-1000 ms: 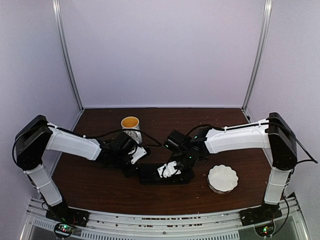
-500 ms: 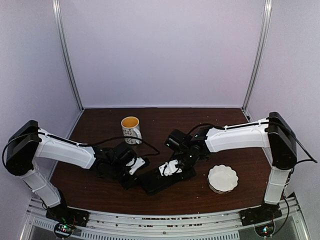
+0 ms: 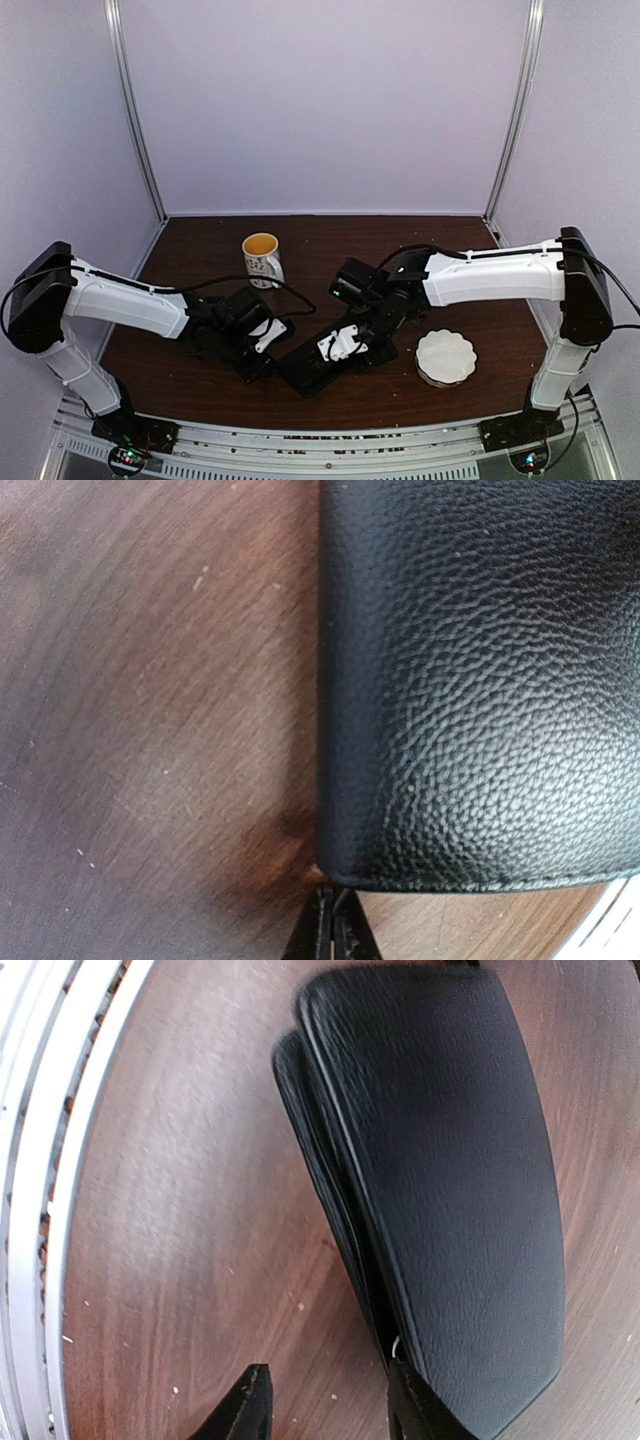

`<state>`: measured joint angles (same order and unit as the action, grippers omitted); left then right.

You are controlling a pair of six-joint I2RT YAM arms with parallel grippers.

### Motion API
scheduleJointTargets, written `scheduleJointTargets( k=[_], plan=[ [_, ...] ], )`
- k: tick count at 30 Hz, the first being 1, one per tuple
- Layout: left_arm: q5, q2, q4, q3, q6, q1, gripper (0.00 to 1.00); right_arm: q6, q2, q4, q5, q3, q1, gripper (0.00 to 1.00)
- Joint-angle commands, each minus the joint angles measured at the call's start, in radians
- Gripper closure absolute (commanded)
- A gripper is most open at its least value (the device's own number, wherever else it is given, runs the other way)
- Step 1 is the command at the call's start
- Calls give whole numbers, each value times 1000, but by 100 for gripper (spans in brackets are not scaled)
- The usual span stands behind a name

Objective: Sort the hair-cutting tools

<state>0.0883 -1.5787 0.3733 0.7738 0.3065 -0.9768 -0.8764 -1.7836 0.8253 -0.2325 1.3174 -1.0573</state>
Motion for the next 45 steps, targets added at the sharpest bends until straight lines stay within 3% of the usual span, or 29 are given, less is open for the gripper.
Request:
scheduleJointTargets(
  k=[1,7,12,17,23,31,45],
  plan=[
    [-43,4,32,-28,42,-3,100,-12,-31,-20,-17,29,-35,59],
    [-27,7,-26,-33,-14,-3,84,-16,-36,-24,2,37,-63,60],
    [-23,-41,-42,20,-79,-3,80,-17,-52,-28,27,39,-63,60],
    [-11,-74,-34,45,-108,-3,83,1,-61,-46,19,26,-63,61],
    [-13,-48,-62,15,-109,-4,100,14,-62,-49,10,30,-63,61],
    [-30,-21,3,34,-105,-2,100,18,3,-45,-22,85,-65,60],
    [-36,-43,70,77,-139,25,100,-73,-119,-265,47,31,-87,60]
  ],
)
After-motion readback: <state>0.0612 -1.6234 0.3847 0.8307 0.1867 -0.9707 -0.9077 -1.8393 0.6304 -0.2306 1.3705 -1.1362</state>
